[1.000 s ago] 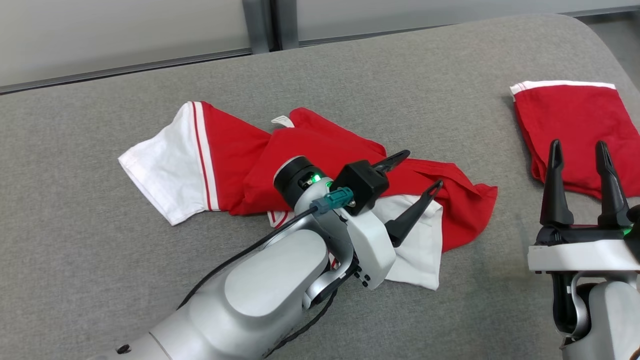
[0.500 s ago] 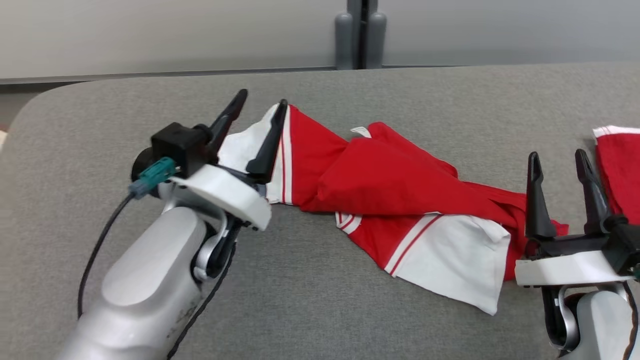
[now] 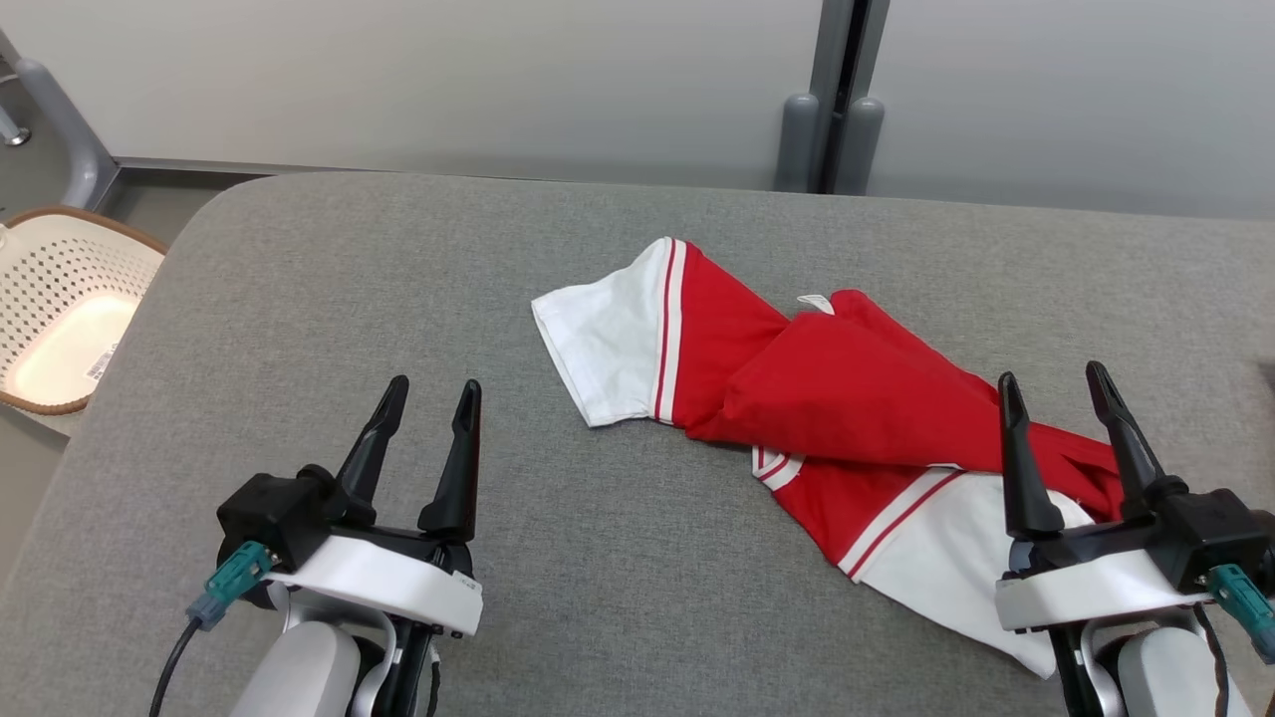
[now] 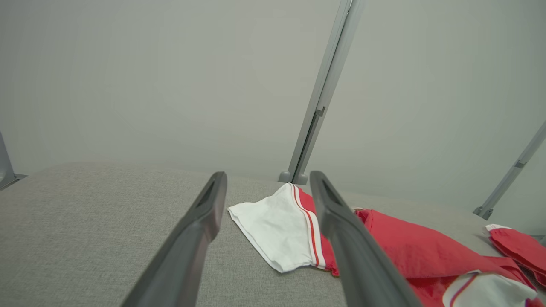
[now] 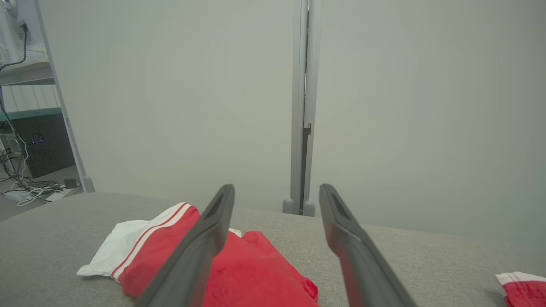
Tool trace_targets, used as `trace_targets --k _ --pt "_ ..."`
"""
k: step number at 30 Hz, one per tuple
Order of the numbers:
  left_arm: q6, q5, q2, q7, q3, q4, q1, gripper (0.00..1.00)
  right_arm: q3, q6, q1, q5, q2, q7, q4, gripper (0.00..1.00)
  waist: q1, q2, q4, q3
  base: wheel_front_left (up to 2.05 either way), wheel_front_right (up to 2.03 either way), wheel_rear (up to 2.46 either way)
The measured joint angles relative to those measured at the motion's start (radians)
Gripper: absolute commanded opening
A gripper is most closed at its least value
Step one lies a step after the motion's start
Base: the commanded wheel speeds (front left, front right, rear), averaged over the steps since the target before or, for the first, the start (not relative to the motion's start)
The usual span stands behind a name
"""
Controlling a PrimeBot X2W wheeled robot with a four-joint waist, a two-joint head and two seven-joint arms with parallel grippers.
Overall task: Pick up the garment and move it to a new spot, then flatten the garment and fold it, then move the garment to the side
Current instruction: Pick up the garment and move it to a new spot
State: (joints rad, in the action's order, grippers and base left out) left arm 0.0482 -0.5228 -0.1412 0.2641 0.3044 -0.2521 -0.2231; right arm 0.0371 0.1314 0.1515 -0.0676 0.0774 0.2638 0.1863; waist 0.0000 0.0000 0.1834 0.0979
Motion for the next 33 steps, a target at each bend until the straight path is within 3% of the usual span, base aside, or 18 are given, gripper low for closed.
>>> trace_targets --k 3,10,17,26,27,28,29,33 --pt "0.027 0.035 0.026 0.000 -0.029 -0.010 0.008 1.00 0.037 0.000 0.003 0.006 0.016 0.000 0.004 1.00 0.0000 0.0000 0.017 0.002 0.00 0.00 0.00" --pt "0.063 0.070 0.071 0.000 -0.056 -0.033 -0.006 1.00 0.242 0.000 0.086 0.024 0.106 -0.039 0.095 1.00 0.0000 0.0000 0.066 0.038 0.00 0.00 0.00" --pt "0.075 0.072 0.089 0.000 -0.034 -0.078 -0.017 1.00 0.413 0.000 0.236 0.038 0.193 -0.112 0.211 1.00 0.0000 0.0000 0.136 0.093 0.00 0.00 0.00" --pt "0.080 0.018 0.091 0.000 0.009 -0.095 -0.047 1.00 0.522 0.000 0.371 0.024 0.275 -0.201 0.373 1.00 0.0000 0.0000 0.227 0.152 0.00 0.00 0.00" --pt "0.080 0.016 0.092 0.000 0.013 -0.093 -0.050 1.00 0.526 0.000 0.375 0.010 0.276 -0.210 0.385 0.85 0.0000 0.0000 0.235 0.156 0.00 0.00 0.00" --pt "0.081 0.013 0.092 0.000 0.016 -0.092 -0.050 1.00 0.530 0.000 0.382 0.004 0.279 -0.211 0.390 0.32 0.0000 0.0000 0.241 0.160 0.00 0.00 0.00" --pt "0.081 0.011 0.092 0.000 0.018 -0.092 -0.050 1.00 0.530 0.000 0.389 -0.001 0.284 -0.211 0.392 0.00 0.0000 0.0000 0.246 0.164 0.00 0.00 0.00" --pt "0.081 0.011 0.092 0.000 0.016 -0.091 -0.050 1.00 0.508 0.000 0.404 -0.026 0.291 -0.197 0.397 0.00 0.0000 0.0000 0.248 0.170 0.00 0.00 0.00"
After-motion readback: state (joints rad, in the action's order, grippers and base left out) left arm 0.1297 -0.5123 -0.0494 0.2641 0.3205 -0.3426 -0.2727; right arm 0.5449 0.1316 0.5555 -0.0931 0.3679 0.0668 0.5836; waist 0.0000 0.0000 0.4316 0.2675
